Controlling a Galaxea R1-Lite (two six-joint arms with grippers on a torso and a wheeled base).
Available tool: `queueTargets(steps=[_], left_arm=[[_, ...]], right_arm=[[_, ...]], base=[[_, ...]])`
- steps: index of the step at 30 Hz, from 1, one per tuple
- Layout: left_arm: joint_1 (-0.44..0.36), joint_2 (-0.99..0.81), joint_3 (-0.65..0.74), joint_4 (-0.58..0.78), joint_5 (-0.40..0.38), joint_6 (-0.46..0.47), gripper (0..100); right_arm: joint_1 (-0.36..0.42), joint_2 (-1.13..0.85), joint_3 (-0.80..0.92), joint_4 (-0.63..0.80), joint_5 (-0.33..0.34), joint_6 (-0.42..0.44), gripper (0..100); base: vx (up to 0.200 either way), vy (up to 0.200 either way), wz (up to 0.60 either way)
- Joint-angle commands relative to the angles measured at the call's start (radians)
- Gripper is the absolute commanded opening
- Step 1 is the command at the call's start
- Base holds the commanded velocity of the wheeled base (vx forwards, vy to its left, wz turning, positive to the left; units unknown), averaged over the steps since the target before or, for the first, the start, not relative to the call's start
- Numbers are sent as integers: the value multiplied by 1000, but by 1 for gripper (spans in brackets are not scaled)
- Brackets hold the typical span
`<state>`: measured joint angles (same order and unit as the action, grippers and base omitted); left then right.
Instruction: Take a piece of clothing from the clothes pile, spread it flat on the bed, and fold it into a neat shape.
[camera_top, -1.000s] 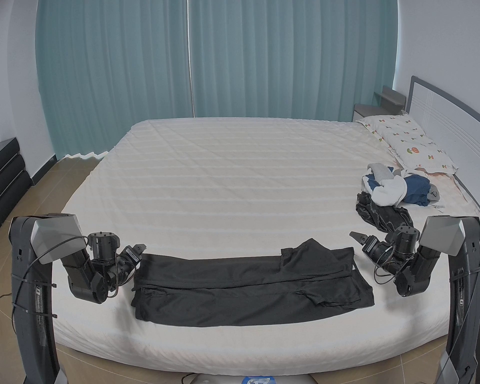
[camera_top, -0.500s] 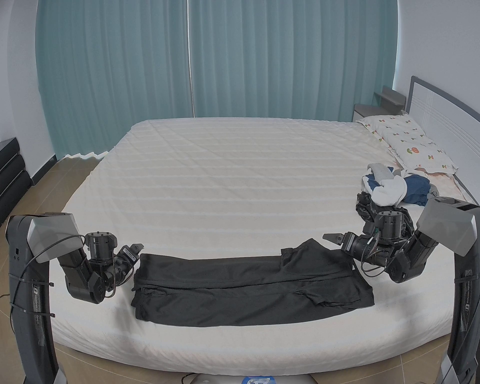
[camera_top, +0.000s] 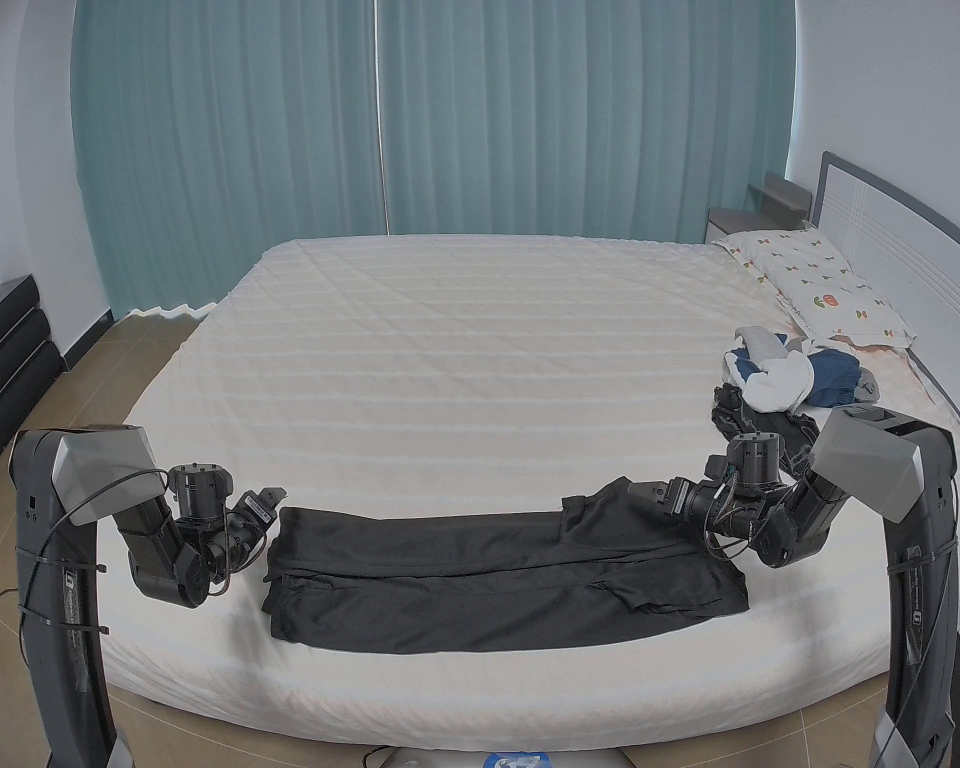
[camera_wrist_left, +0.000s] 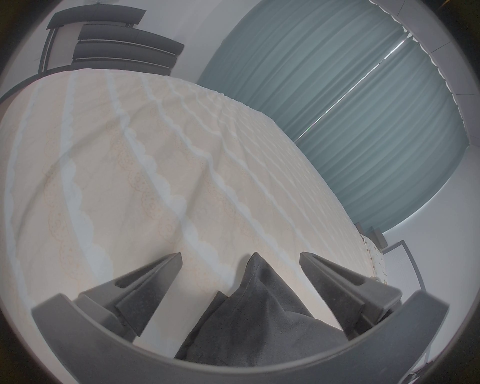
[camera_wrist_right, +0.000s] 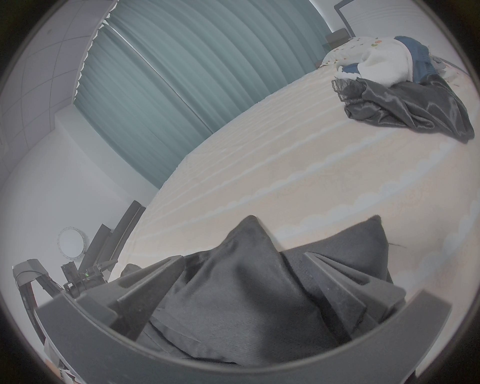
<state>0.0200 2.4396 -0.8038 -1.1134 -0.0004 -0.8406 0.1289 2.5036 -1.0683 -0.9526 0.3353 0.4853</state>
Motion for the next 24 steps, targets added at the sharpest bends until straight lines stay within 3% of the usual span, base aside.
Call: queueTargets(steps=[1,15,24], left_arm=[[0,-1,0,0,0,0,100],[0,1,-3,0,0,0,100],[0,1,-3,0,0,2,100]], right_arm=[[0,24,1,0,1,-4,0],[-52,-42,110,-20,-1,-36,0],[-71,-81,251,-124,4,-36,0]], base=[[0,0,0],[0,0,0],[0,0,0]])
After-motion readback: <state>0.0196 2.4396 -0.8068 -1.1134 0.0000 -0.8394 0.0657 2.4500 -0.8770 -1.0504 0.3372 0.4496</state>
